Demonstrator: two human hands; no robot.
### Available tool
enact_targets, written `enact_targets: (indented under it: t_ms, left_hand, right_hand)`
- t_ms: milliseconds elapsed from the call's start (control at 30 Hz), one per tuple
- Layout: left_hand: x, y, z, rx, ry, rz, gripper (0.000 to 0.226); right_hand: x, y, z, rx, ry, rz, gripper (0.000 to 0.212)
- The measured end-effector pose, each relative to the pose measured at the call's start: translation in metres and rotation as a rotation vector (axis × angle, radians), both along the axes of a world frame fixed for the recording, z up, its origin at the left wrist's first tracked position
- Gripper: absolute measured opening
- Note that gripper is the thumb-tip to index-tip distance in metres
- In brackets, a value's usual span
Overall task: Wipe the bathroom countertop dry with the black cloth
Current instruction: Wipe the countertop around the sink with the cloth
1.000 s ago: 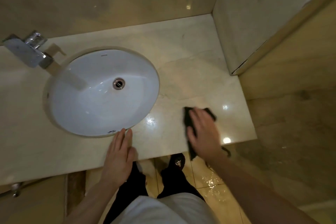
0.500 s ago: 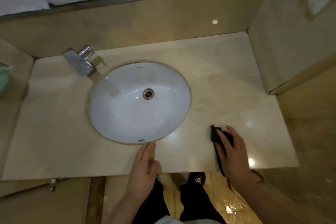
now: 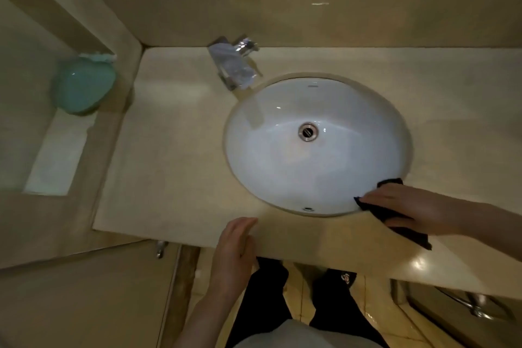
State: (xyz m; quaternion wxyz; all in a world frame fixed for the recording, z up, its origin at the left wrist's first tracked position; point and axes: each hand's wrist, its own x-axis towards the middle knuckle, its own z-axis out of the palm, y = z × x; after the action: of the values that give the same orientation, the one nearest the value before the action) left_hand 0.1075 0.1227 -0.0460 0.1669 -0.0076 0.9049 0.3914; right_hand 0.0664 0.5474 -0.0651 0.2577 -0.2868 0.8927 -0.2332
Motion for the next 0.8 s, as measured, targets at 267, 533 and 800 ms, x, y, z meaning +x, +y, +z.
enact_targets:
  t_ms: [267, 533, 800]
  left_hand:
    - [-0.034, -0.066, -0.005, 0.068, -0.057, -0.001, 0.028]
    - [-0.042, -0.073, -0.01, 0.15, -0.042, 0.036, 0.031]
    - [-0.061, -0.066, -0.017, 0.158, -0.237, 0.113, 0.032]
  right_hand:
    - [0.008, -0.178, 0.0, -0.148, -0.145, -0.388, 0.044]
    - [-0.043, -0.303, -0.009, -0.229, -0.154, -0.837, 0.03]
    - [-0.165, -0.361, -0.01, -0.214, -0.157, -1.053, 0.024]
